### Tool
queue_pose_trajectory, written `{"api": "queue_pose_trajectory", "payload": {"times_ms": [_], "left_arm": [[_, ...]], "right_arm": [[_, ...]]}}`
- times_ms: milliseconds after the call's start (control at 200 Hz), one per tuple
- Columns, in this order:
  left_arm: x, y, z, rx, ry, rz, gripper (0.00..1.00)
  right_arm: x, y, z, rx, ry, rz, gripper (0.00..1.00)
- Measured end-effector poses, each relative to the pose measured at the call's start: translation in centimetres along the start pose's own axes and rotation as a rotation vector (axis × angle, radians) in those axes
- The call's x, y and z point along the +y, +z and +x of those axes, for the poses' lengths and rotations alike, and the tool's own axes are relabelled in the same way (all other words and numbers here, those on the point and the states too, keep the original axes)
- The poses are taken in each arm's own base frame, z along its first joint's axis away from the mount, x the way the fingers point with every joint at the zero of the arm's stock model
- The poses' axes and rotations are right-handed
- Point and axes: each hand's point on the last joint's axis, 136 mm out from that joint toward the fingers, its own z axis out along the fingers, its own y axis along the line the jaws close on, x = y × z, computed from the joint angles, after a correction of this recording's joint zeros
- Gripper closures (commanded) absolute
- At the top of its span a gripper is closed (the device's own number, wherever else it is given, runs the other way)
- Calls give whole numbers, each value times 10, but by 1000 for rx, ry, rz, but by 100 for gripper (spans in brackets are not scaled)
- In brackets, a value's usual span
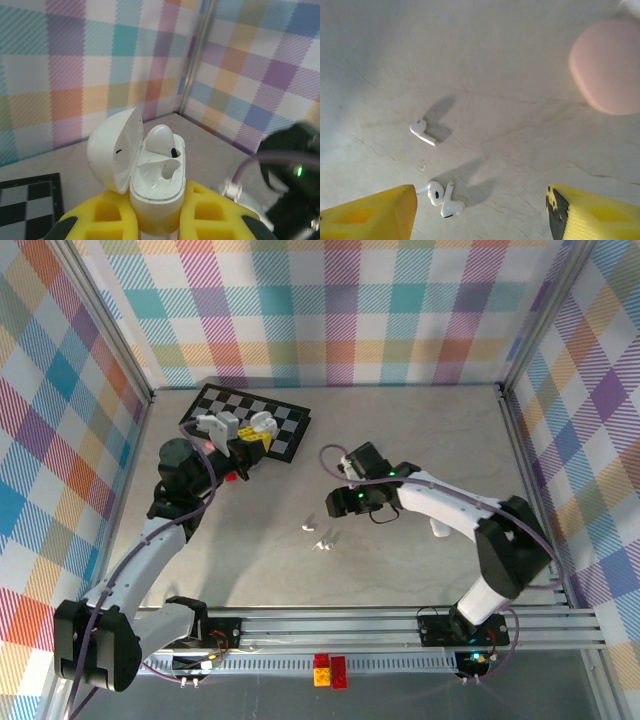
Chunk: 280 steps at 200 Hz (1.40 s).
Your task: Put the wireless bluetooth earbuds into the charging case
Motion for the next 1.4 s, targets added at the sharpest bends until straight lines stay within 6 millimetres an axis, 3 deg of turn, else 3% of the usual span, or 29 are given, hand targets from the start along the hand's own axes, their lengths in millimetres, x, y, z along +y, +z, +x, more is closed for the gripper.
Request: {"api": "queue_pose_trajectory", "payload": {"times_ms": [150,295,495,730,1400], "left_arm": [[21,-11,-23,-5,-13,-79,100],[44,-22,-27,5,-52,-152,100],[62,-33,-29,8,-76,-210,100],[63,-34,-29,11,-79,-210,100],[59,-33,-29,16,-79,-184,100]], "right_arm": [[23,18,-7,73,-133,70,32],[40,32,-11,134,-251,136,35],[50,57,-4,261,-412,252,50],[64,73,-4,366,-560,334,62],[58,87,3,498,-688,408,65]]}}
